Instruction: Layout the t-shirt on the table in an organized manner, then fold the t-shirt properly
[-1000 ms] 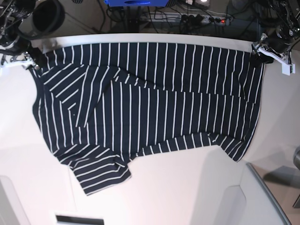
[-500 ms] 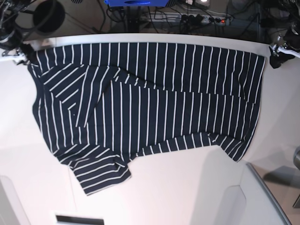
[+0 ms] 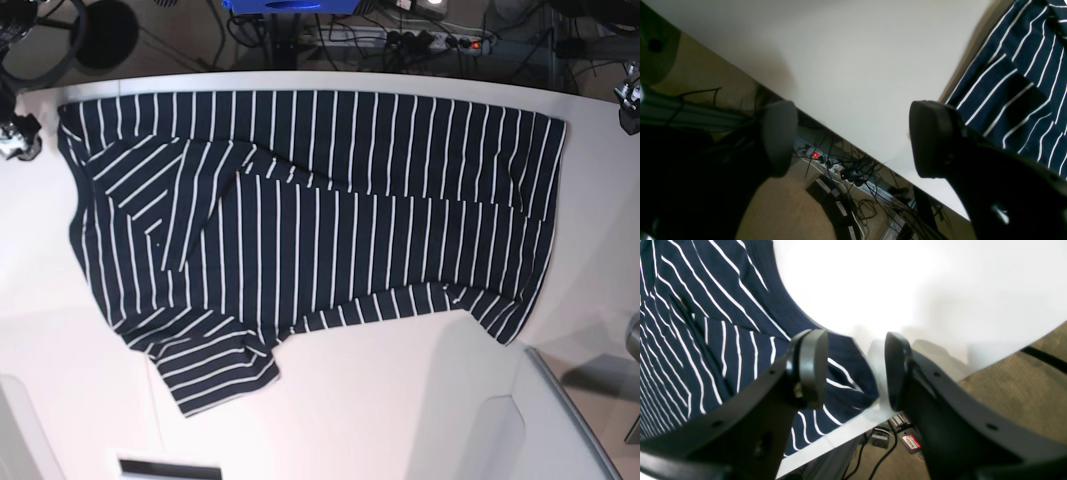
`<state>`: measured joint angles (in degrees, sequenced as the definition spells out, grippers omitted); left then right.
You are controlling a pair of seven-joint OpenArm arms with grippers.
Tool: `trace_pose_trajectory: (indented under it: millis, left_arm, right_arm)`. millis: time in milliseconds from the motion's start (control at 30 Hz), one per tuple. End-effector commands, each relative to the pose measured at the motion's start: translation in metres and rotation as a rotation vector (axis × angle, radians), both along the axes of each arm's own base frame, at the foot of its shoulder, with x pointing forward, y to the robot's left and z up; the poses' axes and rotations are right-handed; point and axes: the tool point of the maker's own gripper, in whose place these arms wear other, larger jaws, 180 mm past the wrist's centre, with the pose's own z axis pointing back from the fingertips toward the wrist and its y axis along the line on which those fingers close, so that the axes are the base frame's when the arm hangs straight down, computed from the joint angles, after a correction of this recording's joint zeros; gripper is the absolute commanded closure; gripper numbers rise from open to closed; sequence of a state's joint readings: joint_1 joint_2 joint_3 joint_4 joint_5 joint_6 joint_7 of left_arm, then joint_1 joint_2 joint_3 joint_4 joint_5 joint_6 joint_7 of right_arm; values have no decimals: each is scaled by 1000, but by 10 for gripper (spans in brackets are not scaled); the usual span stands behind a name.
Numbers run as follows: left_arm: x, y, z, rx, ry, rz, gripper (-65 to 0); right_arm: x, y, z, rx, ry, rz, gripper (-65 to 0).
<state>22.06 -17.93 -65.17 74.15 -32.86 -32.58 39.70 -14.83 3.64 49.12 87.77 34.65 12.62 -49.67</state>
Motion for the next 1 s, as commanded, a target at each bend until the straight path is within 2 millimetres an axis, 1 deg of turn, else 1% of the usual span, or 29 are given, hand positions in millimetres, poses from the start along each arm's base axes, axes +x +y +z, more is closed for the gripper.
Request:
trace_pose_trajectory:
  millis: [0,467,800,967]
  left_arm:
    - [7,9,17,41,-36,-10,-507]
    - [9,7,16,37,-40,-13,-504]
    - [6,2,10,23,-37,-9,-504]
    - [10,1,11,18,-50,-9,-504]
  right_arm:
    - [8,-9,12,-31,-36,5,-266]
    - [7,-6,11,-28,-34,12,-266]
    - [9,-4,11,-25,-39,15,-266]
    - [10,-4,11,-25,-40,15,-266]
